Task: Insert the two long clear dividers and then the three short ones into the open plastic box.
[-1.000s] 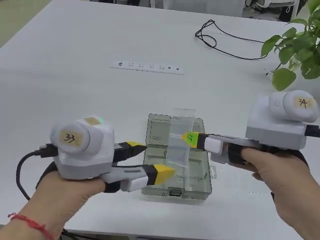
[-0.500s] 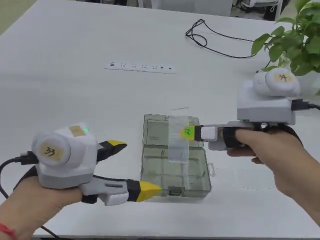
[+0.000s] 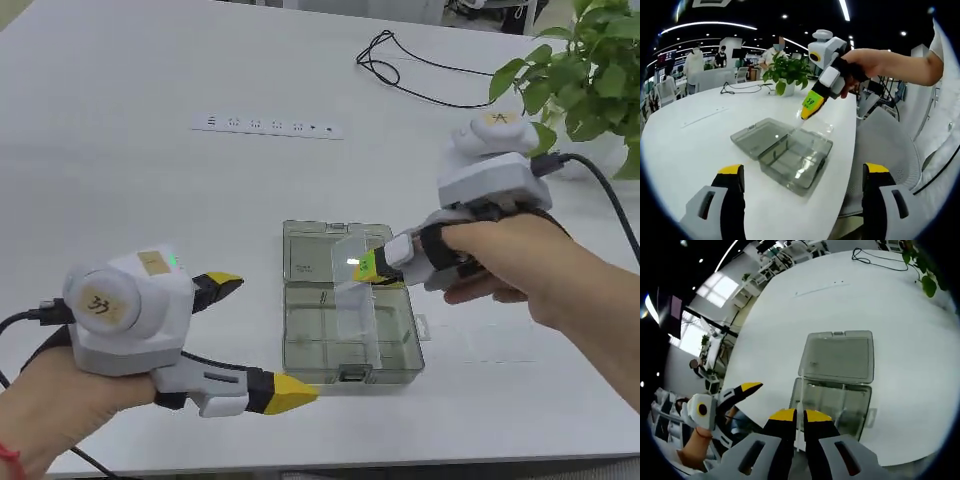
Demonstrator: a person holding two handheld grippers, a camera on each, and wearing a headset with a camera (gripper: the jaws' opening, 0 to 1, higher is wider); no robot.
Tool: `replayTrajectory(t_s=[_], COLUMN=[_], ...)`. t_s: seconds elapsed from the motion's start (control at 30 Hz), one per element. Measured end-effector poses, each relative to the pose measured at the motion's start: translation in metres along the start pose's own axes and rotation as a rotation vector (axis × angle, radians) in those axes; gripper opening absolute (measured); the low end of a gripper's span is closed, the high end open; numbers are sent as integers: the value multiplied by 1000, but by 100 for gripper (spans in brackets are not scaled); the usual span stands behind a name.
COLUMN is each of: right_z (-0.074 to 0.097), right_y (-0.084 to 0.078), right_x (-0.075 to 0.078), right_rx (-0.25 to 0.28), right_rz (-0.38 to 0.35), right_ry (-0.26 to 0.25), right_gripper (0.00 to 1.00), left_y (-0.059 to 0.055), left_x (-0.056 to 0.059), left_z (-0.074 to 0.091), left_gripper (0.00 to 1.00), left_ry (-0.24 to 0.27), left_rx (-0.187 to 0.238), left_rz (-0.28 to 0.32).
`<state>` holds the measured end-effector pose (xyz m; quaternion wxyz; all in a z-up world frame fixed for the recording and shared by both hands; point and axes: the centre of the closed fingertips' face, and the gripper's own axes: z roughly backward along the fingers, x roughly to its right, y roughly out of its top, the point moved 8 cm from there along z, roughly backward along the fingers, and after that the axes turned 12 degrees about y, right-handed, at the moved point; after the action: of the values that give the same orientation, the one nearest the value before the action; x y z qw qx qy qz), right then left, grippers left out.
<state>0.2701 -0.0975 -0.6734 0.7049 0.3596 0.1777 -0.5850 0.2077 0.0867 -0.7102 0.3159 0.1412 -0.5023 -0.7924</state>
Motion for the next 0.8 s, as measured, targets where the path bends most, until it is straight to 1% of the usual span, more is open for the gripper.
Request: replayTrajectory(t_s=[0.07,0.13,0.17,0.2,0.23,0.27,0.37,0.47,0.8], right_z=[-5,-9,-11,-14,-16,-16,-20,-26,-34], right_y=[0,1,0,0,-1,-4,-6,-8,-9], right_x=[5,9,10,12,14,12,11,16,28], right_rx=[-17,-29,-40,-39,-44,-48,-55,-61,-75], right_rz=[-34,-43,-66,-82,-82,-87,-99,-113,-135], right_ry=[-13,-28,-26,-22,-34,-42,-46,-61,-92], right_gripper=[6,6,6,6,6,6,6,6,6], left_y=[-2,-3,-4,-5,-5,-6,-7,-8,-8], left_x=[-2,-3,-3,-4,-4,-4,-5,-5,-6], left_z=[0,0,0,0,0,0,-1,-2,-3], left_gripper=[100,100,100,100,100,100,100,100,99], left_ry=[-7,-12,-14,-18,-20,-22,-27,-33,-44], left_rx=[4,6,6,7,8,9,16,21,40], left_rz=[-2,0,1,0,0,1,6,8,22])
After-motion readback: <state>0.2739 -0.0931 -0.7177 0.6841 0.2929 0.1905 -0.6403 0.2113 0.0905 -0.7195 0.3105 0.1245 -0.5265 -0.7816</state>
